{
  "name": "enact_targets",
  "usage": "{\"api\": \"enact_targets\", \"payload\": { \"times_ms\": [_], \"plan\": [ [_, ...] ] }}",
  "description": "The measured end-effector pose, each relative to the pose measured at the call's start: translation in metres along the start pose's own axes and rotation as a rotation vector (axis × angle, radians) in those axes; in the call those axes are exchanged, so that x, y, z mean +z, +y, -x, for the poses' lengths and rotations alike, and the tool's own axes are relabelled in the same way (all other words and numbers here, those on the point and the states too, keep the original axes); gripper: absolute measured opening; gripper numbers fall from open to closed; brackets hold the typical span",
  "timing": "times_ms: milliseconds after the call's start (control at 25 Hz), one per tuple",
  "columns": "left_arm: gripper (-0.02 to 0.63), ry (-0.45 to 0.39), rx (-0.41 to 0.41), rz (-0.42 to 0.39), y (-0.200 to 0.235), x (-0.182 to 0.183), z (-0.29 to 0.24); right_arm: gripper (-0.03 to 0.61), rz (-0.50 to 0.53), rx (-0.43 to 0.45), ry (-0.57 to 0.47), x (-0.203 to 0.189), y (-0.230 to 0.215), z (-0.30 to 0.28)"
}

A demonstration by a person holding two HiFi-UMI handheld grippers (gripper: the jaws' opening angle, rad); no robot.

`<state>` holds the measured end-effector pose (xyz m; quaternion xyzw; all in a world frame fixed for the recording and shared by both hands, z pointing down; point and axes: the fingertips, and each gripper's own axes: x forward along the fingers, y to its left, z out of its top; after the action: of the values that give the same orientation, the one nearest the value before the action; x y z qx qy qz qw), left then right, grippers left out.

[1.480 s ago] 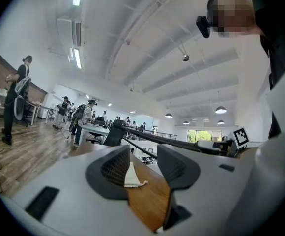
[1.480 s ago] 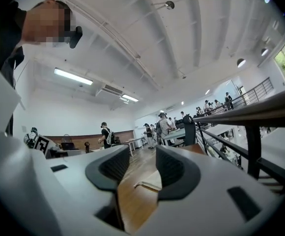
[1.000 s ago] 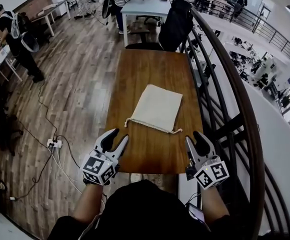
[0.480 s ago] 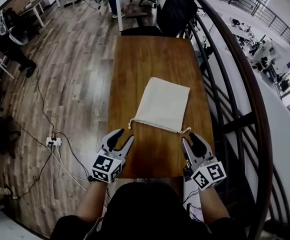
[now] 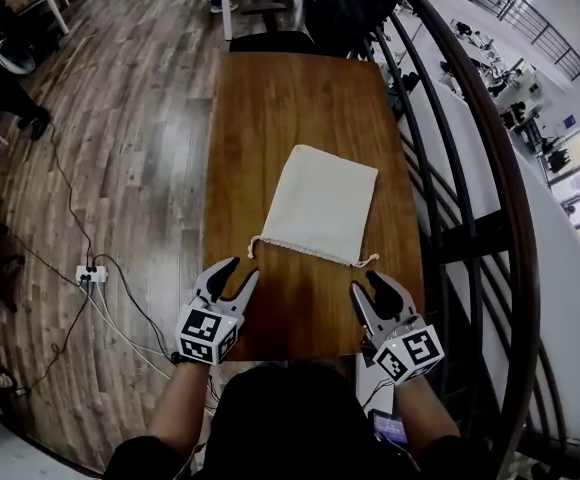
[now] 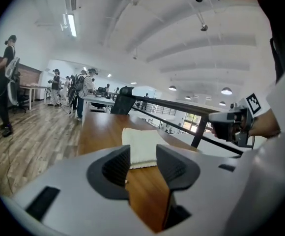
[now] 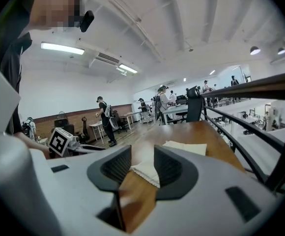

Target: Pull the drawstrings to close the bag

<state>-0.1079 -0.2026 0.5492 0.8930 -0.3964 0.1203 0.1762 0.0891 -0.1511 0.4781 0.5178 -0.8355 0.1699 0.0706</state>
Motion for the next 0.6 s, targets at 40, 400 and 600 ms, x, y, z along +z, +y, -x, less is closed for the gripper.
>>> {"api": "enact_targets", "payload": {
  "times_ms": [40,400,600],
  "plan": [
    [0.170,0.015,0.003,-0.001,0.002,-0.004,-0.003,0.138,-0.010,-0.003,0.004,-0.003,-0.002,-0.002],
    [0.170,0.201,0.057,-0.046,0.031,-0.047,-0.052,0.137,-0.111,-0.015,0.066,-0.046,-0.023,-0.019],
    [0.170,0.319,0.087,-0.129,0.047,-0.070,-0.079,0.133,-0.137,-0.044,0.087,-0.064,-0.041,-0.018]
  ]
}}
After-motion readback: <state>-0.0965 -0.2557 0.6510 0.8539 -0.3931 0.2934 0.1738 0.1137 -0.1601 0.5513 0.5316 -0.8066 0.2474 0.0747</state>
